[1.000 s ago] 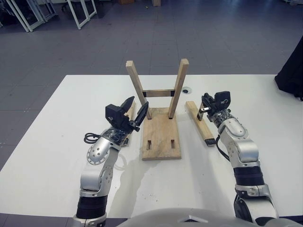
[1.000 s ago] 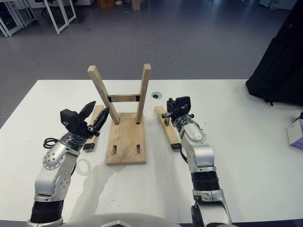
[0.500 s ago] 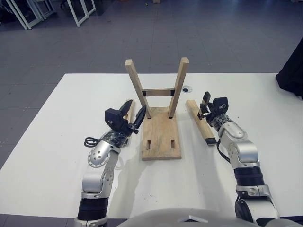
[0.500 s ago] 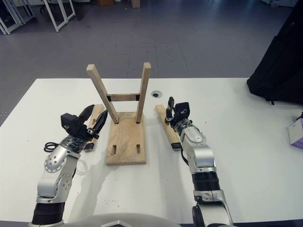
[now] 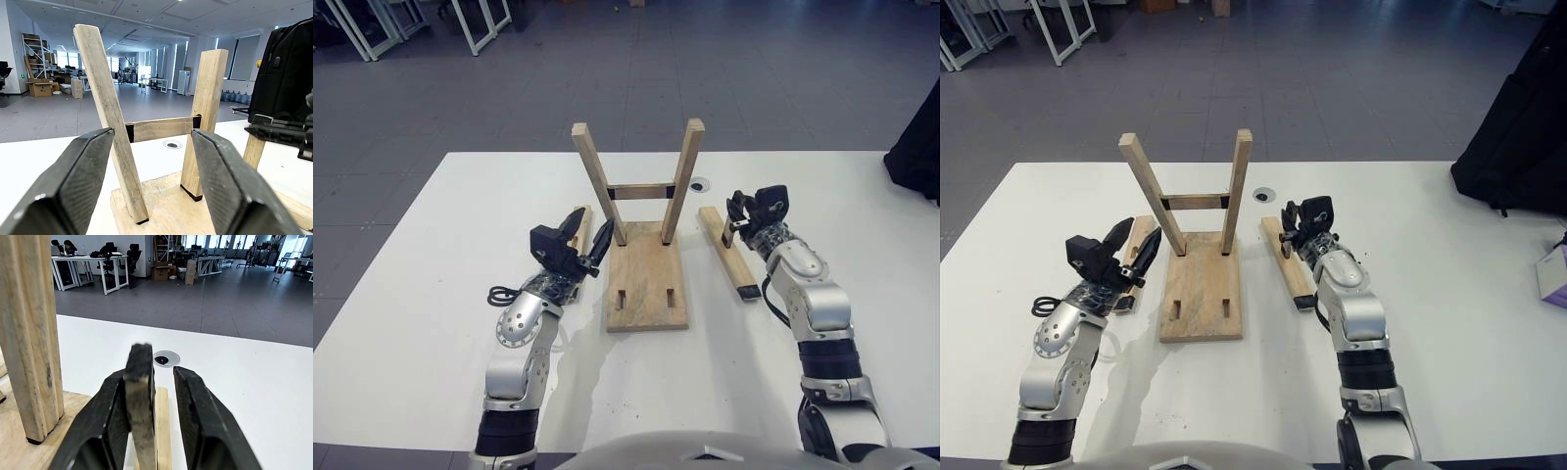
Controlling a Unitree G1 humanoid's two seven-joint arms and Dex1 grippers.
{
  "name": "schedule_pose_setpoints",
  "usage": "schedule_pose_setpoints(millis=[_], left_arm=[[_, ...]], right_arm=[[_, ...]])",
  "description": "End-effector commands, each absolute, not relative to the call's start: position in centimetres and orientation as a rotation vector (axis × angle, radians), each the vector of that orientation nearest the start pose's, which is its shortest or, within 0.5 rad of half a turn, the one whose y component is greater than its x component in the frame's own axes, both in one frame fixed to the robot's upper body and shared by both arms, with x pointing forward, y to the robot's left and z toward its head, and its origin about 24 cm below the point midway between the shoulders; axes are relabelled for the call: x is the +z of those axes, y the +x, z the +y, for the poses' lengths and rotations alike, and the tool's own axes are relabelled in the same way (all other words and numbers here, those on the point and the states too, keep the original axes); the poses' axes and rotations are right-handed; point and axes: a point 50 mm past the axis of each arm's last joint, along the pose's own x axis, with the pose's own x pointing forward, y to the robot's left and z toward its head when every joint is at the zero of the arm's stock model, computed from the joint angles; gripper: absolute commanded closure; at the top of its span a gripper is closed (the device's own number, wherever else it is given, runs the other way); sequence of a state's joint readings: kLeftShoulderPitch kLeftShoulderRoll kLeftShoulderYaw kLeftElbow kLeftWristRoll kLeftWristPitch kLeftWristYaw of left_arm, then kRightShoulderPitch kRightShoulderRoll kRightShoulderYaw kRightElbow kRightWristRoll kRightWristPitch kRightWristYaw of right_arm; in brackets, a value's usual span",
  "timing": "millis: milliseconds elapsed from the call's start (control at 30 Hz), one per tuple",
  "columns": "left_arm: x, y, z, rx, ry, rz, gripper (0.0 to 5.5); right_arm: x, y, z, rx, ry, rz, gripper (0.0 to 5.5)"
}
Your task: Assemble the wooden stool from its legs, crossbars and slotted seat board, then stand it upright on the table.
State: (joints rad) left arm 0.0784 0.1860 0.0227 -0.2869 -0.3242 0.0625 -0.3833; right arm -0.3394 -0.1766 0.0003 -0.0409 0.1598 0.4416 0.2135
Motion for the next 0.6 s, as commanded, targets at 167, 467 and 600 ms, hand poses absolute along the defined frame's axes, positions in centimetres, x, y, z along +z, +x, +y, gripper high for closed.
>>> schedule_pose_setpoints(millis=[167, 467, 600], left_arm=[[9.0, 23.2, 16.3, -0.407, -0.077, -0.177, 2.58], [8.8, 23.3, 16.2, -0.412, -0.078, -0.175, 2.58], [8.8, 23.4, 16.2, -0.420, -0.071, -0.171, 2.58]], right_arm=[[13.3, 31.6, -14.2, 0.315, -0.006, -0.017, 4.05], [17.0, 33.0, -13.1, 0.340, -0.003, -0.126, 4.05], [17.9, 33.5, -12.2, 0.361, -0.064, -0.169, 4.05]])
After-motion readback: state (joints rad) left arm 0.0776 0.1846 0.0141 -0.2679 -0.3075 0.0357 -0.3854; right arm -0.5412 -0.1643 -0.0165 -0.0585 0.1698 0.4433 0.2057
